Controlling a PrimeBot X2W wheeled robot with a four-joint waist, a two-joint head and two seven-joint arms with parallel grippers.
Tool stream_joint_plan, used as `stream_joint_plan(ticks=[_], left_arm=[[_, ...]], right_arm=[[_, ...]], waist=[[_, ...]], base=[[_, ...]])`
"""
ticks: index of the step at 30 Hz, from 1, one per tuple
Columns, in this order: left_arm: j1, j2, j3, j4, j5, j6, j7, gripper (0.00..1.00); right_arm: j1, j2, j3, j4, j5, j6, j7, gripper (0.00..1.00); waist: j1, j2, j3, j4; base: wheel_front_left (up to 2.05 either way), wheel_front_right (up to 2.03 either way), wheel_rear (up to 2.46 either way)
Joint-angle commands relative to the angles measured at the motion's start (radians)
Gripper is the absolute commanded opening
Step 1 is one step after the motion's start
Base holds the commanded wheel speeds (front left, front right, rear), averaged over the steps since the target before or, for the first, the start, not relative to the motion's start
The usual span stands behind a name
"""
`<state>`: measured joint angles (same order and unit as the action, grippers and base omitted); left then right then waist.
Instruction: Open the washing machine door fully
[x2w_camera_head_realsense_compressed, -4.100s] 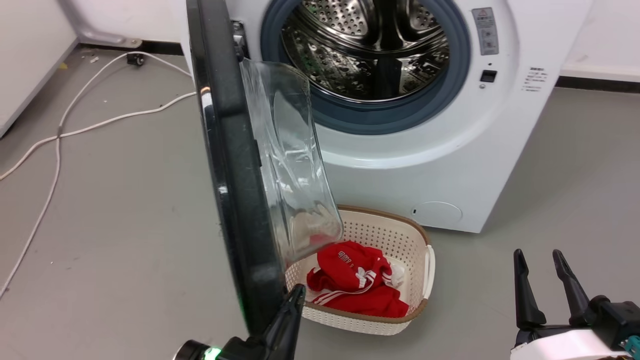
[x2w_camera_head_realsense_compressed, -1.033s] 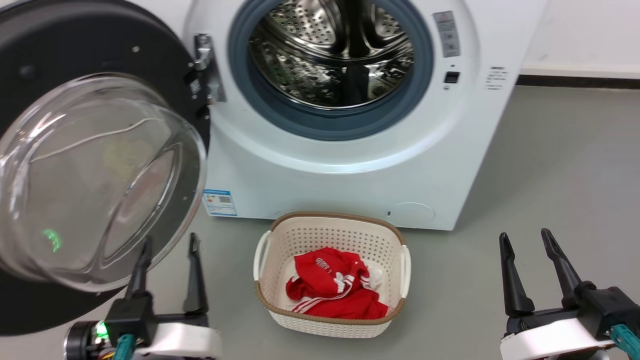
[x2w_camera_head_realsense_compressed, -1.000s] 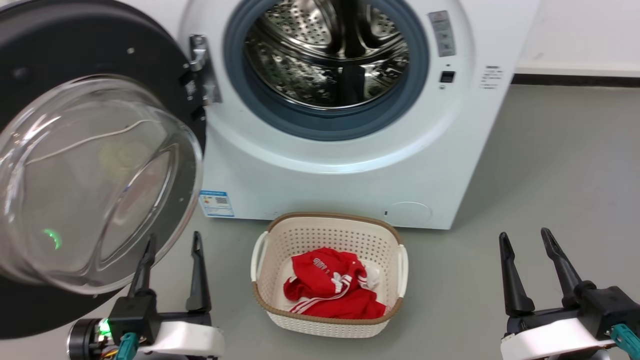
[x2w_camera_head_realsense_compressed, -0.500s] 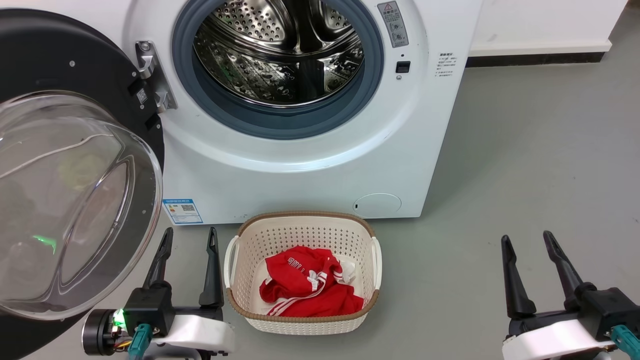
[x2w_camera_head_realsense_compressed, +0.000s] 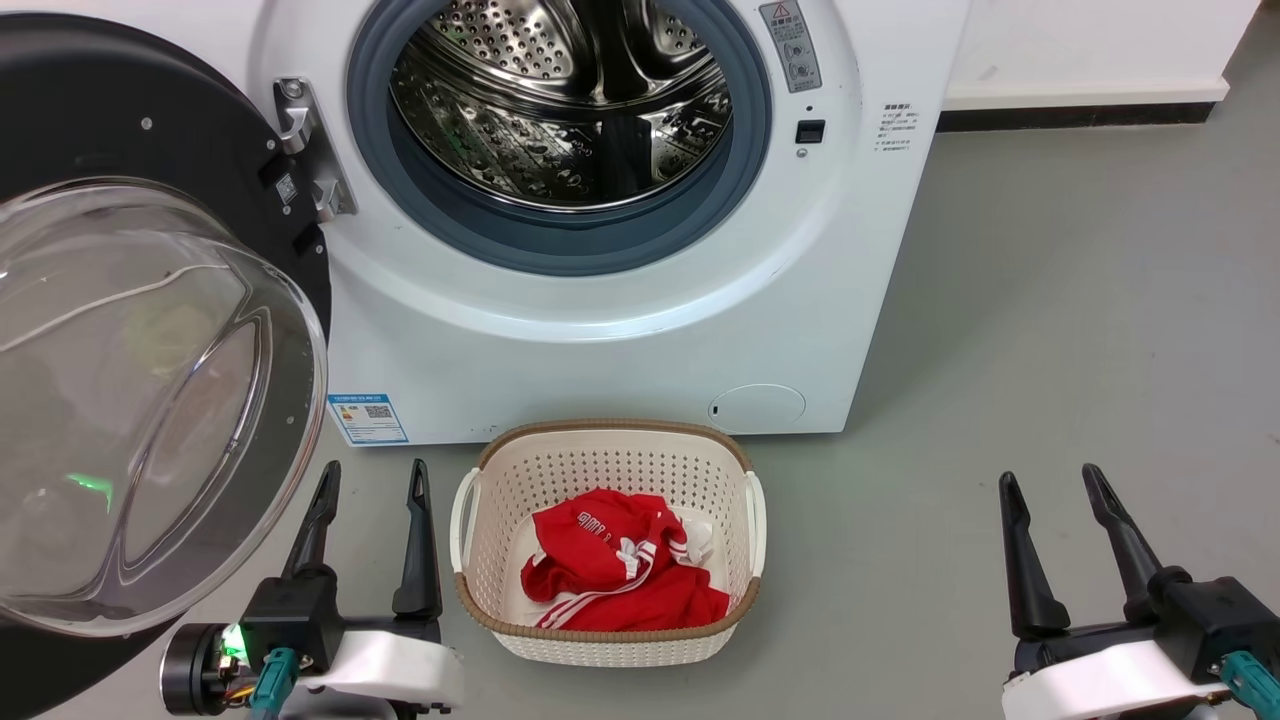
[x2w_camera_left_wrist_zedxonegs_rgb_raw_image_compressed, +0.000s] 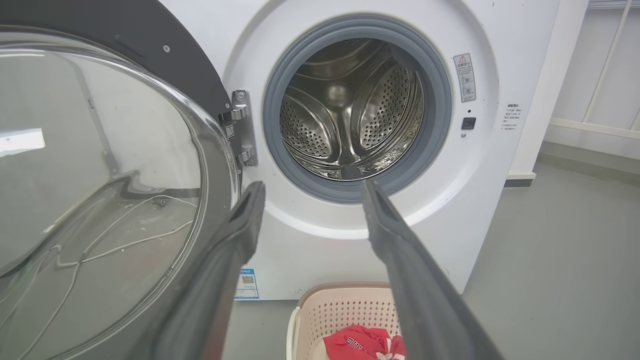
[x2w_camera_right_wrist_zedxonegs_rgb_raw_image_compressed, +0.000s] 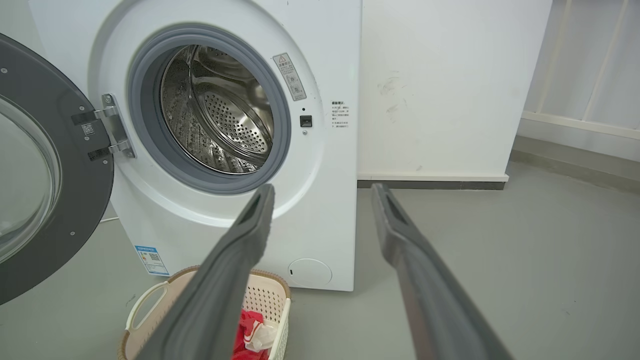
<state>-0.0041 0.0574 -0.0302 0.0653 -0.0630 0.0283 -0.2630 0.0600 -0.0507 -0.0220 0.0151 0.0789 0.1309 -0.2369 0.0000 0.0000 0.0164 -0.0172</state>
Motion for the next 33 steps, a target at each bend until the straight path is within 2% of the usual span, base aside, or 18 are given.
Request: stream_joint_plan(ticks=[1,4,5,8,22,33], left_arm=[[-0.011,-0.001,0.002,0.002,0.001,-0.001,-0.002,1.0],[-0.014,-0.001,0.006,0.0,0.007,-0.002,-0.002,1.0],[0.0,-0.001,0.005,0.003,0.003,-0.002,0.0,0.0],[0.006,-0.002,0.008,0.031,-0.011,-0.004,0.006,0.0],[-0.017,-0.003,0.035,0.059,-0.3,-0.033,0.077,0.0],[-0.029,-0.003,0.049,0.074,-0.478,-0.051,0.119,0.0]], right_arm=[[-0.004,0.001,0.002,0.001,0.003,0.0,-0.003,1.0],[-0.005,0.001,0.002,0.002,0.006,0.0,-0.004,1.0],[0.0,0.0,0.001,0.003,0.003,0.0,0.0,0.0],[0.01,0.0,0.004,0.024,0.015,0.0,0.0,0.0],[-0.026,-0.017,0.006,0.061,0.321,0.0,0.05,0.0],[-0.047,-0.024,0.005,0.084,0.505,0.0,0.082,0.0]], waist=[[0.0,0.0,0.001,-0.001],[0.0,0.0,0.002,-0.002],[0.0,0.0,0.002,-0.002],[0.0,0.0,0.002,-0.002],[0.0,0.0,0.0,0.0],[0.0,0.0,-0.001,0.002]], base=[[0.0,0.0,0.0],[0.0,0.0,0.0],[0.0,0.0,0.0],[0.0,0.0,0.0],[0.0,0.0,0.0],[0.0,0.0,0.0]])
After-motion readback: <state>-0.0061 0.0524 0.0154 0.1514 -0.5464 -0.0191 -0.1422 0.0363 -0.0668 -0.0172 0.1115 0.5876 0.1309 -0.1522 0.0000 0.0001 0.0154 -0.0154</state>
